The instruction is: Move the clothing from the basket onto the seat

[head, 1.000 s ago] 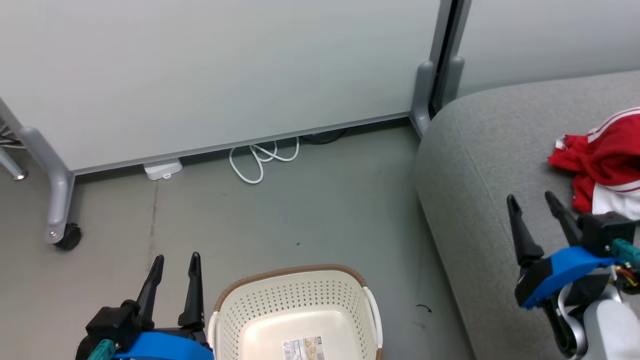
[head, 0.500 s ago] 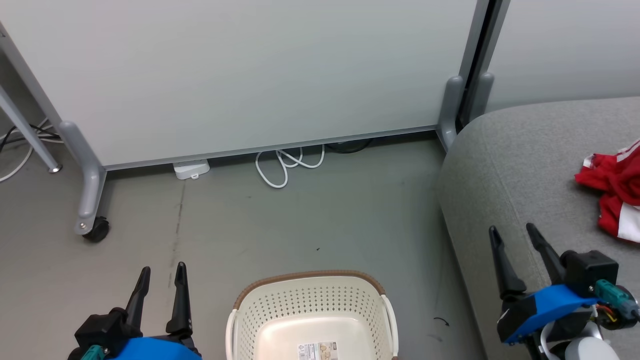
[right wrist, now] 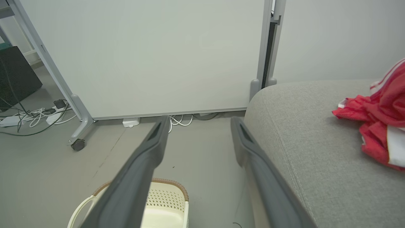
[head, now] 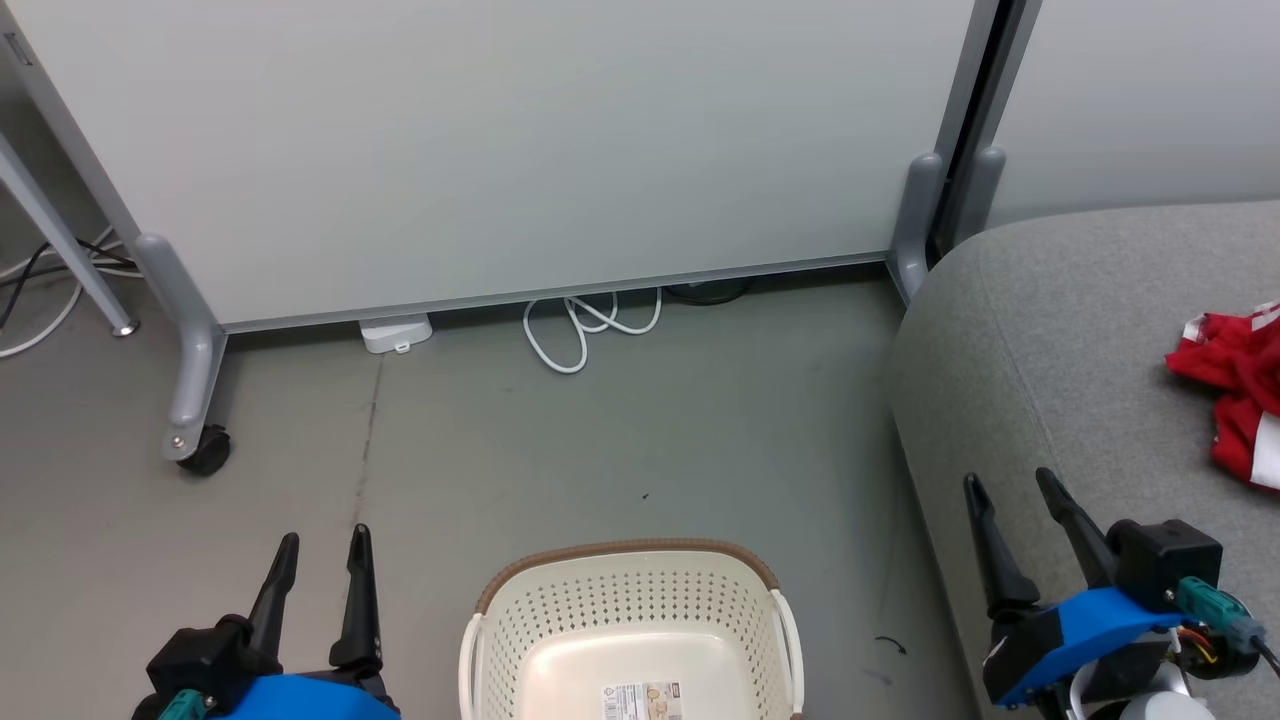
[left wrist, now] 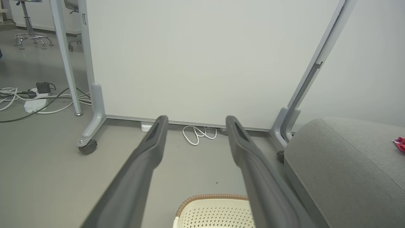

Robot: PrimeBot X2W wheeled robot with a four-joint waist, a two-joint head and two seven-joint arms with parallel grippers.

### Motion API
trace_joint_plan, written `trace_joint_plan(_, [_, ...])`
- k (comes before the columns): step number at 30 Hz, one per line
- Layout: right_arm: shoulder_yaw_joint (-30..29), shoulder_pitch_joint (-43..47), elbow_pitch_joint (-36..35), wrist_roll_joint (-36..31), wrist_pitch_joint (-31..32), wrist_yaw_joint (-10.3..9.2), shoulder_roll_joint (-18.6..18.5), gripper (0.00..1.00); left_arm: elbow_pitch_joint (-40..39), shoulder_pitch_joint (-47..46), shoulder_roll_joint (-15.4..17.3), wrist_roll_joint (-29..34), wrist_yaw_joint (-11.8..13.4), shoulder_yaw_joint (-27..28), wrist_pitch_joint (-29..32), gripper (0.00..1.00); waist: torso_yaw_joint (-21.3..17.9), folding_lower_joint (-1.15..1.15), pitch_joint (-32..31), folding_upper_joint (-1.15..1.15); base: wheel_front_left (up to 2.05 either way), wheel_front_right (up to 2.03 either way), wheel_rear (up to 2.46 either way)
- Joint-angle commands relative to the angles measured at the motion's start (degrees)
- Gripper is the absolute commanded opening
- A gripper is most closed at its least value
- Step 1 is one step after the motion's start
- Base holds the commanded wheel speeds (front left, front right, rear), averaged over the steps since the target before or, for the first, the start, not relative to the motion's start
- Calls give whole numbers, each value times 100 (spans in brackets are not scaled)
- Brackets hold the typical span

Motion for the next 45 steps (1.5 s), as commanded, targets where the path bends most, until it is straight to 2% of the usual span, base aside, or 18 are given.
trace_joint_plan(1, [2,89,12,30,-31,3,18,100,-2,13,39,-32,-7,1,-14,100,2,0,5,0,0,0,0])
trace_joint_plan(20, [108,72,110,9,-54,3,18,100,53,1,39,-81,-6,-59,-14,100,33,0,38,0,0,0,0])
trace_joint_plan(21, [106,12,107,33,-31,0,7,0,50,-1,19,-56,-1,-61,0,0,33,0,38,0,0,0,0])
trace_joint_plan(26, [97,80,350,88,4,0,15,0,251,135,-78,-85,-1,-70,47,0,32,0,37,0,0,0,0])
trace_joint_plan(45, [-28,-13,334,2232,220,0,14,0,36,-64,-172,-1917,-3,223,593,0,19,0,24,0,0,0,0])
